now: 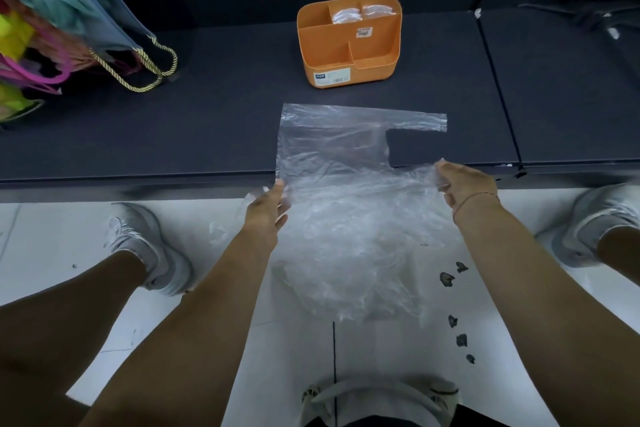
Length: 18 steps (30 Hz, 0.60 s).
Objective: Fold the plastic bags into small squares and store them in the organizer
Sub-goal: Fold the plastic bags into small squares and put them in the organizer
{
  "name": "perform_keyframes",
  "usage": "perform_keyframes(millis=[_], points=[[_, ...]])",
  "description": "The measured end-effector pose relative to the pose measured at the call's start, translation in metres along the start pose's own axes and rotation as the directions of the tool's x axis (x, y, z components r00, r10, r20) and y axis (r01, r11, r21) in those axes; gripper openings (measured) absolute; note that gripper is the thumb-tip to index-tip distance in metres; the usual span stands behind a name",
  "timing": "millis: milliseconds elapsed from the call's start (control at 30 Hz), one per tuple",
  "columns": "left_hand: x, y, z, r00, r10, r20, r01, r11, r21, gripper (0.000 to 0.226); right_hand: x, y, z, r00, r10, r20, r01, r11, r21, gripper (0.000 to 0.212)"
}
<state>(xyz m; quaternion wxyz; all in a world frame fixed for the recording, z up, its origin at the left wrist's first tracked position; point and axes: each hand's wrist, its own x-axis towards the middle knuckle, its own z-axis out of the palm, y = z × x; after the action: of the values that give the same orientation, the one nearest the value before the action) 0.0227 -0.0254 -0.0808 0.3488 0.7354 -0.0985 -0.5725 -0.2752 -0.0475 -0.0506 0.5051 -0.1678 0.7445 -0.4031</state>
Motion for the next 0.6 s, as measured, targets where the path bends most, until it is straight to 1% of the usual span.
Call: perform_keyframes(millis=[67,133,200,267,333,367,467,500,567,600], points=[[-0.001,-0.001,0.0,0.999,-0.011,0.032,0.012,1.0,-0.023,0.015,0.005,0.002,0.001,0.999,0.036,-0.016,-0.037,0.998,-0.043,0.02],[-0.001,-0.002,-0.001,1.0,-0.013,0.006,0.013,0.998,-0.063,0.012,0.008,0.004,0.0,0.997,0.056,-0.05,-0.063,0.987,-0.147,0.034],[0.0,-0.002,-0.003,0.999,-0.002,-0.042,-0.001,0.997,-0.081,0.016,0.011,0.005,-0.006,0.996,0.068,-0.06,-0.076,0.987,-0.141,0.041],[0.0,0.0,-0.002,0.997,0.019,-0.071,-0.023,0.998,-0.063,0.025,0.012,0.005,-0.012,0.993,0.099,-0.07,-0.104,0.993,-0.063,0.037],[-0.001,0.0,-0.001,0.997,0.038,-0.063,-0.039,0.999,-0.019,0.03,0.013,0.006,-0.015,0.989,0.123,-0.085,-0.122,0.992,0.021,0.031],[-0.001,0.0,0.0,0.997,0.048,-0.055,-0.047,0.999,0.019,0.031,0.014,0.007,-0.016,0.988,0.122,-0.091,-0.119,0.992,0.037,0.031],[-0.005,0.001,0.004,0.995,0.099,-0.015,-0.096,0.985,0.143,0.027,0.019,0.006,-0.021,0.988,0.079,-0.136,-0.083,0.996,-0.022,0.033],[-0.007,0.002,0.006,0.992,0.124,0.003,-0.122,0.976,0.181,0.025,0.023,0.006,-0.024,0.988,0.064,-0.138,-0.065,0.998,-0.004,0.029],[-0.01,0.008,0.009,0.983,0.18,0.036,-0.184,0.954,0.238,0.022,0.028,0.003,-0.031,0.991,0.04,-0.131,-0.028,0.996,0.088,0.02],[-0.012,0.011,0.011,0.977,0.208,0.052,-0.215,0.941,0.262,0.022,0.03,0.001,-0.033,0.991,0.027,-0.13,-0.013,0.994,0.106,0.018]])
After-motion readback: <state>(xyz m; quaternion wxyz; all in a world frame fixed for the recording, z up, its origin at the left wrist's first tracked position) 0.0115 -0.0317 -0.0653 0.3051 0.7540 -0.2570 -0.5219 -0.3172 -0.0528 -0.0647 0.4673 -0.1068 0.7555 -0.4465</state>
